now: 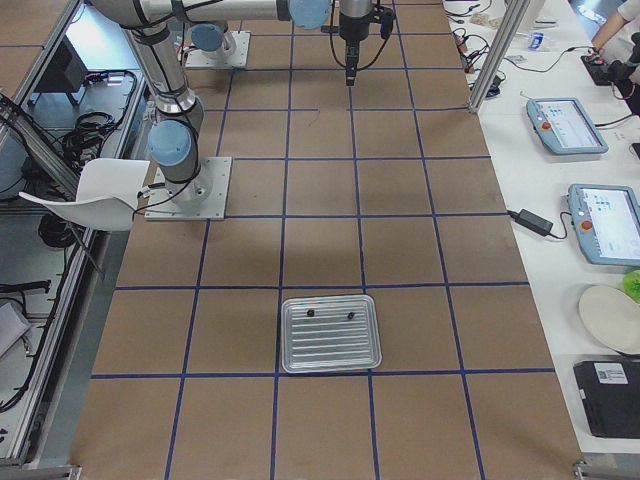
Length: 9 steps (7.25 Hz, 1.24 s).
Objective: Place bearing gear from tray to pile
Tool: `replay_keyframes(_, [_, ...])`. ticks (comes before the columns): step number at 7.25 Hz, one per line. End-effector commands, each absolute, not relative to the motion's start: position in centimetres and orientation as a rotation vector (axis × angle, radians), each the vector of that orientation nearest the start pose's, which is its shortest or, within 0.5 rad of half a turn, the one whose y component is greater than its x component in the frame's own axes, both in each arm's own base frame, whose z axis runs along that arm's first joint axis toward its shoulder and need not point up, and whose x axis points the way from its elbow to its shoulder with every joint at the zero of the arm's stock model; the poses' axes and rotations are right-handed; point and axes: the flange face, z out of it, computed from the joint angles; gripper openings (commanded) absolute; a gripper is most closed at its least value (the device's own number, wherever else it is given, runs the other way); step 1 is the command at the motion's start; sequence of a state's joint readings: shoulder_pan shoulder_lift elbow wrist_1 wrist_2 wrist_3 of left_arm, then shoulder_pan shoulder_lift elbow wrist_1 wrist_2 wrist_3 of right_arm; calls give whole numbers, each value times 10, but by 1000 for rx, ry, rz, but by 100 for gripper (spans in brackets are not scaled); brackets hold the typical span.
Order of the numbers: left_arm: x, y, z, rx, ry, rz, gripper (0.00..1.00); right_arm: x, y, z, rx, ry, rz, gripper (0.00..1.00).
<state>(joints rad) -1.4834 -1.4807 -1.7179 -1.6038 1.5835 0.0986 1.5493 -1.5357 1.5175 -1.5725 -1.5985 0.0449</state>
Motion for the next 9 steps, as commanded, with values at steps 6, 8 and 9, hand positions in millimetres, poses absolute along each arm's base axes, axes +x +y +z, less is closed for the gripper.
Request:
replay_keyframes(6, [-92,-452,456,18,3133,139,100,-225,-523,436,-205,3175,103,100])
replay_keyframes(8, [-92,-452,455,18,3133,141,100,-344,-516,370,-406,3167,70,100])
replay_keyframes(9, [-91,-453,455,15,3133,143,100,-380,-505,324,-433,3124,116,100])
